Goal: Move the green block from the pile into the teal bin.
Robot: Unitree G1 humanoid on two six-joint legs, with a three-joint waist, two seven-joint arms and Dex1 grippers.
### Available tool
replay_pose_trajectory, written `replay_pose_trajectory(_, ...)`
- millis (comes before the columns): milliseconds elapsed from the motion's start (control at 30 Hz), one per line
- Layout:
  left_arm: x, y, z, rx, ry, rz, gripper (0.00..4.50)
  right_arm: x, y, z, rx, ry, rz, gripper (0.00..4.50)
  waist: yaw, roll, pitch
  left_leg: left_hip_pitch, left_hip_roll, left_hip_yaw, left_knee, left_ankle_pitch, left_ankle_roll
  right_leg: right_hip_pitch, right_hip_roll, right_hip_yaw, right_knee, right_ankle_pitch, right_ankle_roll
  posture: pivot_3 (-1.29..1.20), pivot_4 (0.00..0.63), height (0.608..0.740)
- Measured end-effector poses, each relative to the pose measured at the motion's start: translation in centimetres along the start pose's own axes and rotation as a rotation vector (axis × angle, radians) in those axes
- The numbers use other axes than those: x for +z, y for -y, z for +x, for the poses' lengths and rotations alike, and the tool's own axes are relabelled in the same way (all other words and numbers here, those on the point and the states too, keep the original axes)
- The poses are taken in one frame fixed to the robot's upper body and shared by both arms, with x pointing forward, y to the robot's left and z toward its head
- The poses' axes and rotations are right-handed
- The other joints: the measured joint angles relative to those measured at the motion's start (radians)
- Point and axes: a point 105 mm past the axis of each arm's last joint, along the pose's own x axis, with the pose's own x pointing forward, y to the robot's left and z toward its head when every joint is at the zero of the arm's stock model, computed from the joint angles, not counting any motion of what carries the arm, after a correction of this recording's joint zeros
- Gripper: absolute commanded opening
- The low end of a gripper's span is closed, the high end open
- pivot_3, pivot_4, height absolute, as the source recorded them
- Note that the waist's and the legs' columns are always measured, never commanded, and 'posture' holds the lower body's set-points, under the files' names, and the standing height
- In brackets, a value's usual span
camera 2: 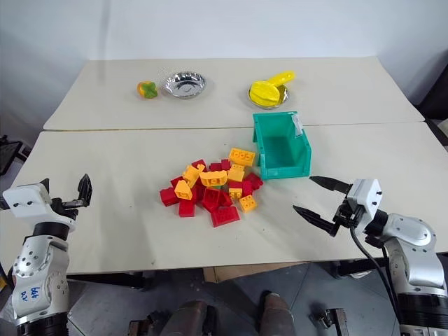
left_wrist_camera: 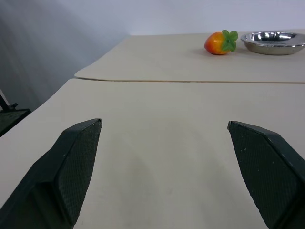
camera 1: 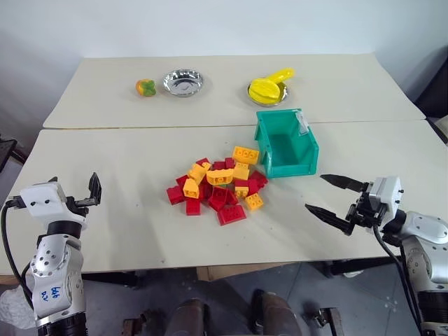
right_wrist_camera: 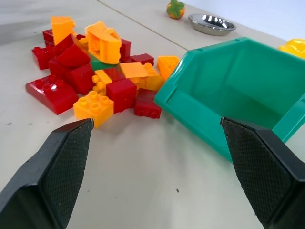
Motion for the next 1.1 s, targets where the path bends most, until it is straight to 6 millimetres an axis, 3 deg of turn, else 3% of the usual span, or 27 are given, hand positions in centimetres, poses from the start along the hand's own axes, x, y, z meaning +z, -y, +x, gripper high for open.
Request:
replay_pose_trajectory(133,0.6,0.7,0.0,-0.074,0.035,-0.043,4.5,-0.2,0.0,0.1,-0.018,0.012,0.006,4.47,0.0,0.0,0.0,0.0,0.001,0.0,0.0,0.0,0.0,0.0,0.0,0.0,0.0,0.0,0.0,0.0,0.15,0.74)
replay_pose_trajectory(300,2.9,3.4,-1.4,-0.449,0.077,0.01,4.5,0.0,-0.1,0.2,-0.016,0.034,0.024,4.47,-0.004,0.0,0.0,0.0,0.001,0.0,0.0,0.0,0.0,0.0,0.0,0.0,0.0,0.0,0.0,0.0,0.15,0.74)
replay_pose_trajectory(433,2.4,3.1,-3.9,-0.763,-0.045,0.167,4.5,0.8,-0.5,0.3,0.071,0.03,0.01,4.47,-0.008,0.002,0.001,0.0,0.001,0.001,0.0,-0.001,0.0,-0.001,0.001,0.0,0.0,-0.001,-0.002,0.0,0.15,0.74)
replay_pose_trajectory(533,1.6,2.8,-5.9,-0.963,-0.133,0.239,4.5,1.2,-1.2,0.3,0.18,0.012,0.003,3.88,-0.008,0.003,0.001,0.0,0.002,0.002,0.0,-0.002,0.0,-0.001,0.002,0.0,-0.001,-0.001,-0.002,0.0,0.15,0.74)
replay_pose_trajectory(633,1.1,2.7,-7.2,-1.061,-0.172,0.257,4.5,1.1,-1.3,0.0,0.244,-0.013,0.015,2.92,-0.003,0.003,0.001,0.0,0.003,0.001,0.001,-0.002,0.001,-0.001,0.001,0.0,-0.001,-0.001,-0.002,0.0,0.15,0.74)
replay_pose_trajectory(833,2.1,3.3,-7.1,-1.058,-0.118,0.242,4.5,-0.1,-1.5,0.1,0.307,-0.043,0.059,0.92,-0.006,0.003,0.001,0.0,0.004,0.001,0.0,-0.003,0.001,-0.001,0.0,0.0,0.0,-0.001,-0.002,0.0,0.15,0.74)
replay_pose_trajectory(933,1.8,4.1,-7.7,-1.054,-0.11,0.206,4.5,0.3,-3.8,3.3,0.416,-0.011,0.101,0.02,-0.027,0.003,0.002,0.001,0.005,0.0,0.0,-0.003,0.0,-0.002,0.001,0.0,0.001,-0.001,-0.002,0.0,0.15,0.74)
replay_pose_trajectory(1000,1.5,4.3,-7.9,-1.051,-0.112,0.19,4.5,0.7,-5.5,5.7,0.489,-0.001,0.114,0.02,-0.033,0.003,0.002,0.001,0.005,0.0,0.0,-0.004,-0.001,-0.003,0.002,0.0,0.002,-0.001,-0.002,0.0,0.15,0.74)
replay_pose_trajectory(1100,1.4,4.5,-7.8,-1.024,-0.106,0.166,4.5,1.5,-8.9,10.7,0.588,0.001,0.092,0.02,-0.036,0.003,0.002,0.001,0.005,-0.001,0.001,-0.004,-0.001,-0.005,0.003,0.001,0.003,-0.001,-0.003,0.0,0.15,0.74)
